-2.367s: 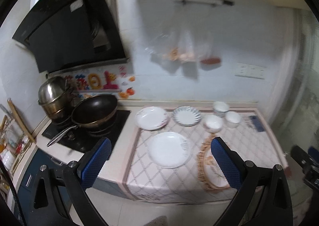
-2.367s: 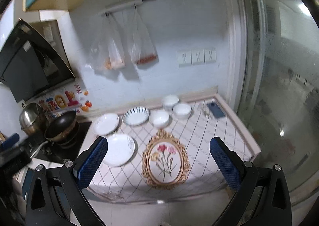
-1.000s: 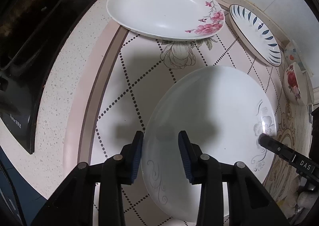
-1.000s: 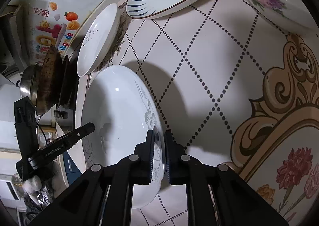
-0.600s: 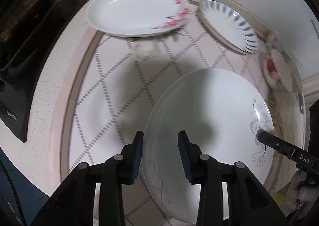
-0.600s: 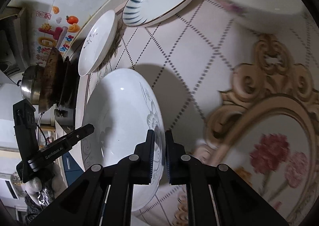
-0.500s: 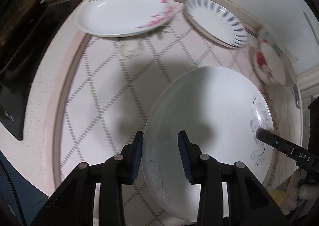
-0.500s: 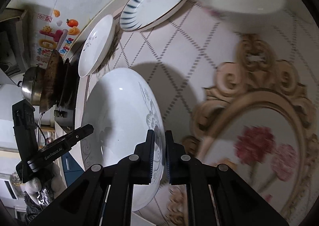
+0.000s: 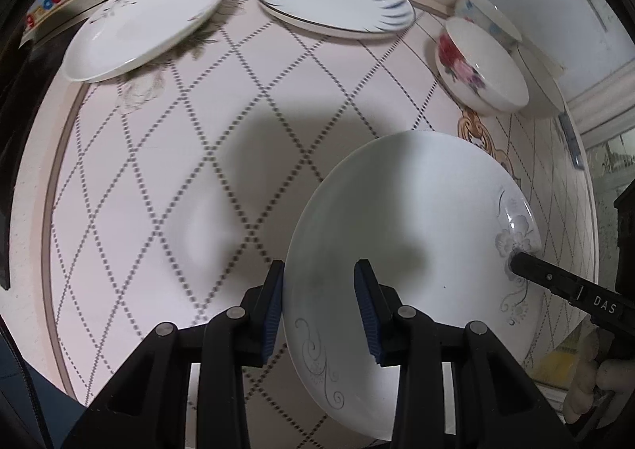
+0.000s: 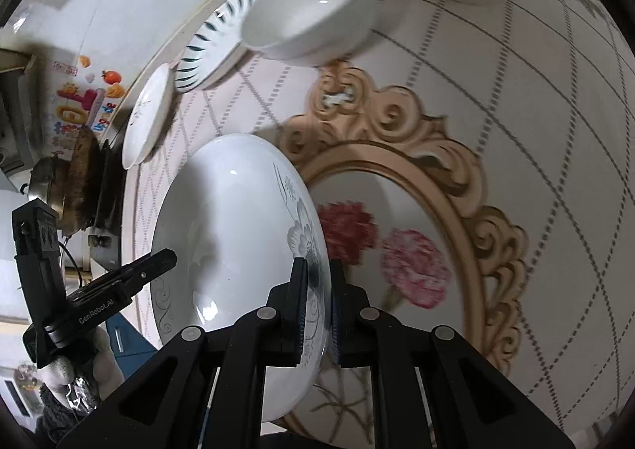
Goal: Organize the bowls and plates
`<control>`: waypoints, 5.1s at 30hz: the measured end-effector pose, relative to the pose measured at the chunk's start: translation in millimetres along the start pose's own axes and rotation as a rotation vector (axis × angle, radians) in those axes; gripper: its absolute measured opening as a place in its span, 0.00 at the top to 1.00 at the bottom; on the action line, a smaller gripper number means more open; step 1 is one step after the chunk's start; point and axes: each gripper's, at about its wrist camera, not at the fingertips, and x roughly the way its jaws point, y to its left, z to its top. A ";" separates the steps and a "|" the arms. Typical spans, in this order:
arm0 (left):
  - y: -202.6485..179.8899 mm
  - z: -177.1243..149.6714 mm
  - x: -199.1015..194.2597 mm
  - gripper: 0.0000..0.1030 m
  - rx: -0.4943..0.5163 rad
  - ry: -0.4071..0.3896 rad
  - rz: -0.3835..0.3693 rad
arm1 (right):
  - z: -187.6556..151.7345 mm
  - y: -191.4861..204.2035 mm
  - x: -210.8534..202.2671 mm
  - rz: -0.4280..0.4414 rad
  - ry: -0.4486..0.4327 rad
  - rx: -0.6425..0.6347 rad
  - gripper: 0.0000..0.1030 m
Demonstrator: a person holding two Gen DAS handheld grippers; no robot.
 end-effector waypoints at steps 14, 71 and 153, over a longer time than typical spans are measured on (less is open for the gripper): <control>-37.1 0.9 15.5 0.69 0.068 -0.002 0.085 | -0.6 -33.3 -8.8 0.010 -0.008 0.026 0.88; 260.0 184.5 -7.0 0.77 -0.239 -0.173 0.180 | 250.0 269.8 205.6 -0.019 0.068 -0.155 0.90; -60.5 -15.3 -3.3 0.77 0.097 0.032 0.219 | -17.1 -20.4 -25.6 -0.051 0.071 -0.038 0.89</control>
